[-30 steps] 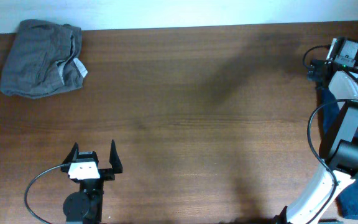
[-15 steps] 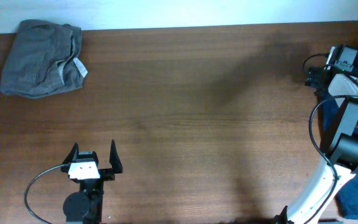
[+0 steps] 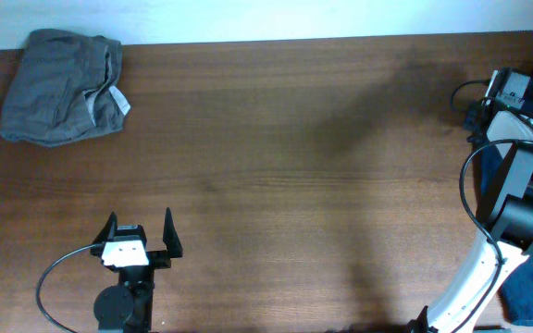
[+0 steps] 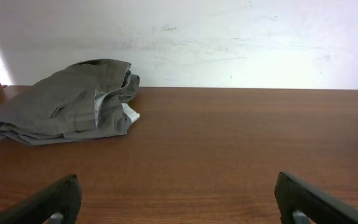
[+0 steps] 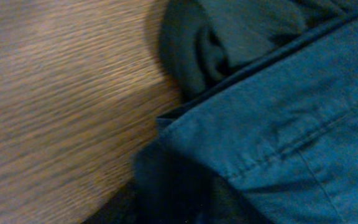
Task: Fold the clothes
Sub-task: 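Reach the right gripper to the navy trousers pile and grasp the waistband, then drag the navy trousers with the right gripper to the table center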
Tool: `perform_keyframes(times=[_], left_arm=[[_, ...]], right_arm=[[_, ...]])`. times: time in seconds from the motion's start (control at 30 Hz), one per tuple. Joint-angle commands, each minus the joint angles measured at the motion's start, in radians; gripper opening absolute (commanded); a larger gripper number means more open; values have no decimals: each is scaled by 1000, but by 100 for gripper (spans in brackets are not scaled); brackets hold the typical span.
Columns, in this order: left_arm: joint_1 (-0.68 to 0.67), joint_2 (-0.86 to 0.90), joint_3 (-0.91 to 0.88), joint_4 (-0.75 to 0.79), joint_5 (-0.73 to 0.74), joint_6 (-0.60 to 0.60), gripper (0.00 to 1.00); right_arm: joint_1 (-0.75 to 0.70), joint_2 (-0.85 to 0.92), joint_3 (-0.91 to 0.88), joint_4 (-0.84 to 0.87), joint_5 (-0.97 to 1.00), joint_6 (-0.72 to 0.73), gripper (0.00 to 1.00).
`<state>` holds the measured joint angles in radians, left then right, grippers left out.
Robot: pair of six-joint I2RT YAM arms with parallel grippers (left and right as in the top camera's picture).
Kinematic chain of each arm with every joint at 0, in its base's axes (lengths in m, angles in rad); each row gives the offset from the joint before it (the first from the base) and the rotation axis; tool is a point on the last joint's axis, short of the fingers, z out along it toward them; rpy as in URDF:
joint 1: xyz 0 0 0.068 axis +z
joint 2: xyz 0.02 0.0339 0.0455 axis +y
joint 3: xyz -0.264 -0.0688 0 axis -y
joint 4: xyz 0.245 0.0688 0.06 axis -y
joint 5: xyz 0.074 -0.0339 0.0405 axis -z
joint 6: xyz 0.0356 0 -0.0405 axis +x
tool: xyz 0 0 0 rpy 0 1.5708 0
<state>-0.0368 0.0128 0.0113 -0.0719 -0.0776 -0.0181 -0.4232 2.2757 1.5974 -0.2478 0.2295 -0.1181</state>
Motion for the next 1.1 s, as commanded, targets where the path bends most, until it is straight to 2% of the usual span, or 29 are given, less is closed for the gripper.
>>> perform_keyframes(times=[0.0, 0.03, 0.07, 0.2, 0.43, 0.83, 1.07], left_arm=[[5, -7, -2, -5, 11, 19, 99], [5, -7, -2, -5, 11, 19, 99], [5, -7, -2, -5, 11, 19, 99], [5, -7, -2, -5, 11, 19, 99], [5, -7, -2, -5, 11, 19, 99], [5, -7, -2, -5, 11, 19, 99], [5, -7, -2, -5, 11, 19, 99]], right_arm=[[4, 22, 19, 0, -8, 3, 21], [4, 19, 19, -4, -8, 4, 9], [4, 17, 19, -6, -8, 4, 4], [5, -6, 19, -14, -19, 23, 4], [45, -131, 21, -100, -180, 23, 4], [246, -368, 21, -274, -209, 56, 4], [376, -372, 21, -333, -413, 109, 4]])
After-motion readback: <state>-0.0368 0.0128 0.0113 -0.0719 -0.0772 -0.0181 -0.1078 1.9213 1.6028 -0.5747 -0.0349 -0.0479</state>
